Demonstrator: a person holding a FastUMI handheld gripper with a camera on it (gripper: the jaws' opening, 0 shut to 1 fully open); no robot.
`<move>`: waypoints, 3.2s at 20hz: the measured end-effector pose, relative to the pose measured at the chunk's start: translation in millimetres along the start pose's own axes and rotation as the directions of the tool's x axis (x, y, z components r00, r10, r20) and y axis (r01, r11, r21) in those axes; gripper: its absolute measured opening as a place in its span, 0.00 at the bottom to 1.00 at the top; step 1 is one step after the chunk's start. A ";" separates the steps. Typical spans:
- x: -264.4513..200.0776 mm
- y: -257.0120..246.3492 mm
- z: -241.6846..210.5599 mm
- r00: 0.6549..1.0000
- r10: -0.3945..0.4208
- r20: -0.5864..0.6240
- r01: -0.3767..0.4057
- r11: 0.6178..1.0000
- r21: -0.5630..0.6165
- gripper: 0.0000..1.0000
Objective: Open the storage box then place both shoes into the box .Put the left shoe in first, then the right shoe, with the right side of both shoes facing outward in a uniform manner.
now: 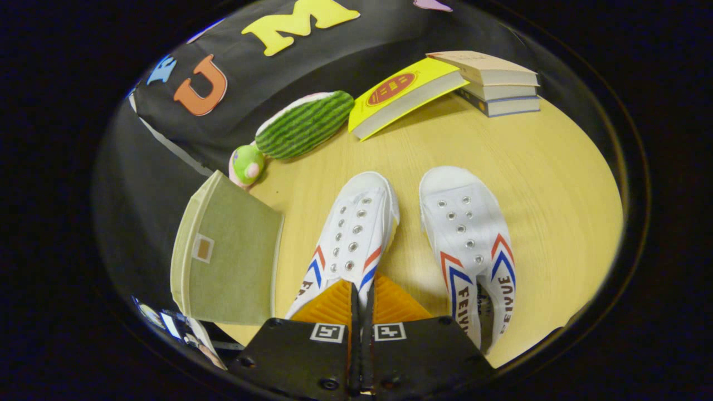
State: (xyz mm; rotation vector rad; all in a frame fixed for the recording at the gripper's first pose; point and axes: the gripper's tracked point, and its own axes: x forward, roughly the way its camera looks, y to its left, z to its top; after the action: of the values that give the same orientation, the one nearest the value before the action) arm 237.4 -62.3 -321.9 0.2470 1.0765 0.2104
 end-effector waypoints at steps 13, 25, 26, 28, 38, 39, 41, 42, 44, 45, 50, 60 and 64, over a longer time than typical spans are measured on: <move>-95.2 154.5 26.6 0.978 0.155 0.140 -0.141 0.984 -0.104 0.06; -18.8 294.1 -25.3 0.973 0.218 0.080 -0.220 0.975 0.028 0.06; -10.1 298.5 -28.8 0.975 0.207 0.078 -0.210 0.978 0.021 0.06; 3.8 312.8 -32.7 0.974 0.212 0.082 -0.213 0.977 0.009 0.06; 62.4 335.2 -47.8 0.981 0.151 0.125 -0.141 0.986 -0.084 0.06; 65.5 334.3 -49.2 0.982 0.142 0.123 -0.131 0.987 -0.096 0.06; 73.6 333.2 -52.7 0.984 0.142 0.104 -0.130 0.985 -0.116 0.07; 75.5 333.2 -55.5 0.985 0.151 0.089 -0.140 0.983 -0.120 0.09; 68.4 344.1 -52.0 0.969 0.222 0.104 -0.209 0.970 -0.122 0.20; 63.8 348.2 -51.5 0.966 0.232 0.118 -0.211 0.964 -0.163 0.33; 11.6 326.8 -28.1 0.936 0.108 0.335 0.038 0.914 -0.404 0.85; -80.4 219.0 -23.5 0.904 -0.009 0.428 0.230 0.855 -0.466 1.00; -107.3 153.4 -10.3 0.892 -0.076 0.446 0.320 0.804 -0.502 1.00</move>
State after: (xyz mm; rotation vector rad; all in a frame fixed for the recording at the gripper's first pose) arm 171.4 53.9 -190.4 -0.3566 0.5750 0.2619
